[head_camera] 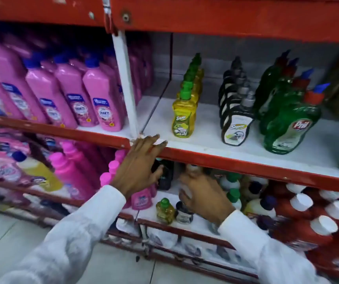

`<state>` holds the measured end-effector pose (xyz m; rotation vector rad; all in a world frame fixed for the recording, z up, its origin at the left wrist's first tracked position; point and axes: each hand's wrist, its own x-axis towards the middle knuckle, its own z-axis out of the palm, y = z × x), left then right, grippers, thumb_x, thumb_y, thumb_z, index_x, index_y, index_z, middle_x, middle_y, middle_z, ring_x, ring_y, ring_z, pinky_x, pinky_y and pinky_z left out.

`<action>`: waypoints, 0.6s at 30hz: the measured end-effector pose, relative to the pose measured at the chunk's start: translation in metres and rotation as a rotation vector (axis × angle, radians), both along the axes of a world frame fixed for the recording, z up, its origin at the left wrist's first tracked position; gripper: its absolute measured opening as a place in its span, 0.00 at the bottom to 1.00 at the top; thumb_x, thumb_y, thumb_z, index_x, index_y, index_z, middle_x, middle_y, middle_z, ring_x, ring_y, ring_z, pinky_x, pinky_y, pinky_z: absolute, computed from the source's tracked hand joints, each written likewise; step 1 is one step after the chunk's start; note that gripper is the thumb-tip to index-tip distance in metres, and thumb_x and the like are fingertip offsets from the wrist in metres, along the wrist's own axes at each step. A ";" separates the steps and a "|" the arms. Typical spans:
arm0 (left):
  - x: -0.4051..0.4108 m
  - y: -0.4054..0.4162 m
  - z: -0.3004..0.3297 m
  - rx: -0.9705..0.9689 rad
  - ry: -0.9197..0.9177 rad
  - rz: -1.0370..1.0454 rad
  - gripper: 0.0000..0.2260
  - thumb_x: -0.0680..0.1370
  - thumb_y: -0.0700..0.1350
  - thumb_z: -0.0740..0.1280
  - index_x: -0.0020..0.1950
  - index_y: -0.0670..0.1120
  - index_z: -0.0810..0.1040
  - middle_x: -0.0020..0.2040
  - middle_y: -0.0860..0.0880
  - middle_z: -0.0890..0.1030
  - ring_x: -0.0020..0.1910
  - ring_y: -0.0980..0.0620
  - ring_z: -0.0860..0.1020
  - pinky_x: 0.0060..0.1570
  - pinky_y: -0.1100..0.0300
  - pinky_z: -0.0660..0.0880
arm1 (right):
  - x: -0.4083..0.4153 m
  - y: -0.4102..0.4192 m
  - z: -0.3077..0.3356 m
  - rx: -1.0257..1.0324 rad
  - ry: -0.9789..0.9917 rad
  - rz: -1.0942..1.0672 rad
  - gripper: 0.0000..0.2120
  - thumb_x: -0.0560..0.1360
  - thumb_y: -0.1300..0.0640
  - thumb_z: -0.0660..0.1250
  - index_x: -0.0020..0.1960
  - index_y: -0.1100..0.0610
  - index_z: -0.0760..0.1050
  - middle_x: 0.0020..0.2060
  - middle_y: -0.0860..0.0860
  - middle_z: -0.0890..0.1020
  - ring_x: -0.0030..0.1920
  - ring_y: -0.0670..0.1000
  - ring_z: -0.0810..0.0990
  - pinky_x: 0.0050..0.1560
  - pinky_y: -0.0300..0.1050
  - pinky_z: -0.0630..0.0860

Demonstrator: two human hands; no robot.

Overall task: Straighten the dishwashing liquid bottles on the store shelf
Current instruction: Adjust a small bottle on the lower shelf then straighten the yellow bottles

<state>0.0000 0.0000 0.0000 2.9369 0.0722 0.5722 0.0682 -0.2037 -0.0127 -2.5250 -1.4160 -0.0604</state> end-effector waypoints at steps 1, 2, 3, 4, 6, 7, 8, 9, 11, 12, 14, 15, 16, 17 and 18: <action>0.000 0.002 -0.004 -0.008 0.021 0.003 0.30 0.72 0.48 0.67 0.73 0.44 0.67 0.72 0.38 0.71 0.70 0.38 0.69 0.73 0.41 0.63 | -0.001 0.008 -0.015 -0.035 0.102 -0.012 0.16 0.75 0.51 0.64 0.61 0.52 0.77 0.55 0.56 0.84 0.53 0.60 0.83 0.50 0.51 0.80; 0.000 0.003 -0.003 -0.030 0.031 0.015 0.29 0.73 0.47 0.66 0.74 0.43 0.67 0.72 0.38 0.71 0.71 0.38 0.69 0.73 0.41 0.62 | -0.004 0.014 -0.021 -0.083 0.167 -0.019 0.19 0.75 0.49 0.64 0.63 0.52 0.77 0.57 0.56 0.84 0.54 0.60 0.83 0.52 0.51 0.80; 0.000 0.005 -0.006 -0.041 0.032 0.021 0.29 0.73 0.46 0.65 0.74 0.43 0.67 0.72 0.38 0.72 0.71 0.38 0.69 0.74 0.41 0.61 | -0.005 0.021 -0.035 -0.122 0.205 -0.019 0.20 0.75 0.46 0.64 0.64 0.51 0.76 0.58 0.57 0.84 0.55 0.60 0.83 0.53 0.51 0.80; 0.000 0.005 -0.007 -0.063 0.039 0.029 0.28 0.74 0.45 0.64 0.73 0.42 0.67 0.71 0.38 0.72 0.71 0.38 0.69 0.74 0.41 0.61 | -0.008 0.028 -0.043 -0.160 0.238 -0.042 0.22 0.74 0.44 0.63 0.64 0.52 0.76 0.58 0.57 0.84 0.56 0.60 0.82 0.55 0.51 0.79; 0.003 0.007 -0.008 -0.097 0.023 0.029 0.26 0.75 0.43 0.65 0.72 0.41 0.69 0.70 0.38 0.74 0.71 0.39 0.70 0.75 0.43 0.60 | -0.007 0.044 -0.061 -0.173 0.283 -0.076 0.22 0.74 0.43 0.64 0.64 0.52 0.77 0.58 0.57 0.84 0.57 0.60 0.82 0.58 0.52 0.79; 0.004 0.008 -0.007 -0.104 0.013 0.026 0.25 0.75 0.43 0.65 0.72 0.41 0.69 0.70 0.38 0.75 0.70 0.40 0.71 0.75 0.44 0.60 | -0.005 0.051 -0.071 -0.167 0.286 -0.091 0.21 0.73 0.44 0.65 0.63 0.53 0.78 0.57 0.57 0.84 0.57 0.61 0.83 0.59 0.52 0.79; 0.005 0.009 -0.005 -0.109 0.000 0.021 0.24 0.75 0.42 0.66 0.71 0.41 0.70 0.69 0.38 0.75 0.70 0.40 0.71 0.75 0.44 0.61 | -0.006 0.056 -0.075 -0.183 0.272 -0.098 0.19 0.74 0.45 0.65 0.61 0.53 0.79 0.56 0.57 0.85 0.56 0.62 0.83 0.58 0.52 0.79; 0.005 0.009 -0.006 -0.117 -0.003 0.017 0.23 0.75 0.41 0.65 0.71 0.41 0.70 0.69 0.39 0.76 0.70 0.40 0.71 0.74 0.44 0.62 | -0.006 0.060 -0.082 -0.203 0.259 -0.103 0.17 0.74 0.46 0.65 0.58 0.54 0.80 0.54 0.58 0.85 0.54 0.63 0.83 0.56 0.52 0.79; 0.006 0.010 -0.009 -0.149 -0.026 0.016 0.23 0.74 0.39 0.64 0.70 0.41 0.71 0.68 0.39 0.77 0.70 0.42 0.72 0.75 0.44 0.62 | -0.006 0.068 -0.091 -0.236 0.252 -0.115 0.15 0.73 0.48 0.66 0.53 0.55 0.81 0.50 0.59 0.84 0.51 0.64 0.83 0.52 0.54 0.80; 0.007 0.011 -0.010 -0.172 -0.047 0.019 0.23 0.74 0.37 0.63 0.70 0.41 0.72 0.68 0.40 0.77 0.70 0.43 0.72 0.75 0.45 0.61 | -0.005 0.070 -0.092 -0.243 0.255 -0.116 0.13 0.71 0.49 0.67 0.52 0.55 0.81 0.49 0.59 0.83 0.50 0.65 0.83 0.50 0.54 0.81; 0.008 0.010 -0.012 -0.209 -0.073 0.040 0.24 0.72 0.34 0.63 0.70 0.42 0.73 0.68 0.41 0.77 0.70 0.44 0.72 0.75 0.47 0.61 | -0.005 0.071 -0.088 -0.264 0.267 -0.120 0.12 0.70 0.51 0.70 0.51 0.55 0.81 0.49 0.60 0.82 0.49 0.65 0.83 0.49 0.54 0.81; 0.009 0.011 -0.012 -0.218 -0.076 0.048 0.25 0.72 0.33 0.63 0.70 0.42 0.73 0.68 0.42 0.77 0.70 0.45 0.72 0.75 0.47 0.61 | -0.006 0.071 -0.082 -0.263 0.279 -0.115 0.13 0.70 0.53 0.71 0.52 0.56 0.82 0.50 0.60 0.82 0.49 0.64 0.83 0.49 0.53 0.81; 0.009 0.012 -0.013 -0.225 -0.078 0.050 0.25 0.72 0.33 0.62 0.70 0.43 0.73 0.68 0.42 0.77 0.71 0.45 0.72 0.75 0.47 0.62 | -0.009 0.068 -0.074 -0.240 0.299 -0.120 0.13 0.69 0.54 0.72 0.53 0.56 0.82 0.50 0.61 0.82 0.49 0.64 0.83 0.49 0.52 0.81; 0.010 0.013 -0.013 -0.231 -0.077 0.053 0.25 0.72 0.33 0.62 0.70 0.43 0.73 0.68 0.43 0.77 0.71 0.46 0.71 0.75 0.47 0.62 | -0.011 0.065 -0.064 -0.212 0.305 -0.123 0.13 0.69 0.55 0.73 0.53 0.57 0.82 0.50 0.61 0.83 0.49 0.63 0.83 0.49 0.51 0.81; 0.010 0.015 -0.013 -0.237 -0.079 0.053 0.26 0.71 0.33 0.62 0.70 0.44 0.73 0.68 0.43 0.78 0.71 0.46 0.71 0.75 0.48 0.62 | -0.013 0.061 -0.050 -0.183 0.303 -0.132 0.13 0.69 0.56 0.72 0.53 0.56 0.83 0.49 0.60 0.84 0.49 0.62 0.83 0.48 0.49 0.81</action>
